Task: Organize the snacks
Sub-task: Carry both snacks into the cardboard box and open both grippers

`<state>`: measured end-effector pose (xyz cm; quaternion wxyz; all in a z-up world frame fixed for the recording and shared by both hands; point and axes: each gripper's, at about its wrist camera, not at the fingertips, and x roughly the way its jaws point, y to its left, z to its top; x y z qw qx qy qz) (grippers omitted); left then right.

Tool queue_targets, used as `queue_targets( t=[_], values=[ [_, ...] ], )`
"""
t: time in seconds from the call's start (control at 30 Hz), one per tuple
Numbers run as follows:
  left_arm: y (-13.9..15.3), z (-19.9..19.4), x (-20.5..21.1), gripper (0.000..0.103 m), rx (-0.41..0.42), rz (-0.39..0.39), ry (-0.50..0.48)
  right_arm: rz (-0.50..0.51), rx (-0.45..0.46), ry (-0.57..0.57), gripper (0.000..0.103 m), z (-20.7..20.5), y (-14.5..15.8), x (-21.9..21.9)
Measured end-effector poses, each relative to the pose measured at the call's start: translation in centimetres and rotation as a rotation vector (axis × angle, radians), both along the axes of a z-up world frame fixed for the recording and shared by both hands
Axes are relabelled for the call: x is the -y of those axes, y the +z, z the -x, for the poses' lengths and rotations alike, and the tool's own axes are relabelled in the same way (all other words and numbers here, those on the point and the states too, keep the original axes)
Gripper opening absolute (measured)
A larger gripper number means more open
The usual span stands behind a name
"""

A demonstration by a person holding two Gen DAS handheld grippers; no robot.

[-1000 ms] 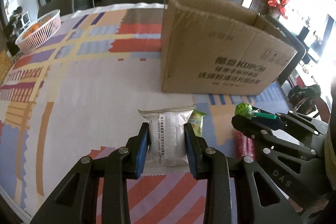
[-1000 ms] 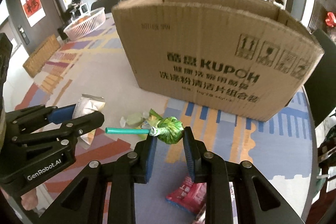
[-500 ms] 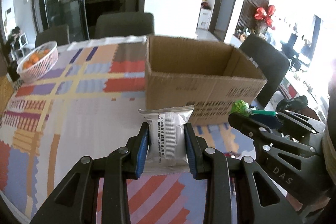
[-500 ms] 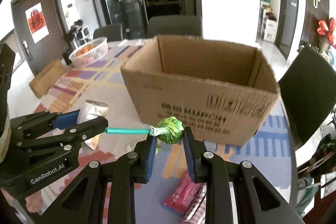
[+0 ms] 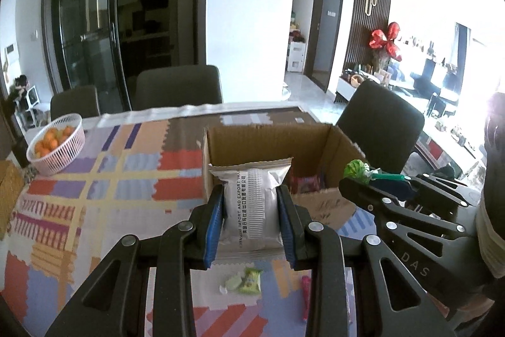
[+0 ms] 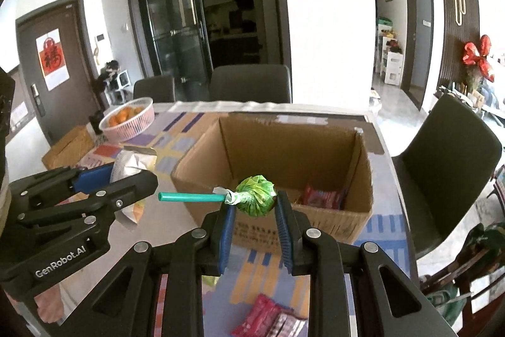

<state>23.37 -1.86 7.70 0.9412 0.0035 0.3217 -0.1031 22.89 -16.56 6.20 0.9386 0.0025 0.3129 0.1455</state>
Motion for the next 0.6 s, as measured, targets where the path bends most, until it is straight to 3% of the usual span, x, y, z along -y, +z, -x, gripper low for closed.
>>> queue_targets(
  t=[0.27, 0.6],
  values=[
    [1.0, -2.8, 0.2, 0.033, 0.009, 0.009, -0.02, -0.002, 0.037, -0.017, 0.027, -2.0, 1.6, 0.3],
    [-0.4, -7.5, 0.9, 0.033, -0.079, 0.018, -0.04, 0.007, -0.033, -0.04, 0.027, -6.5, 0.7, 1.1]
  ],
)
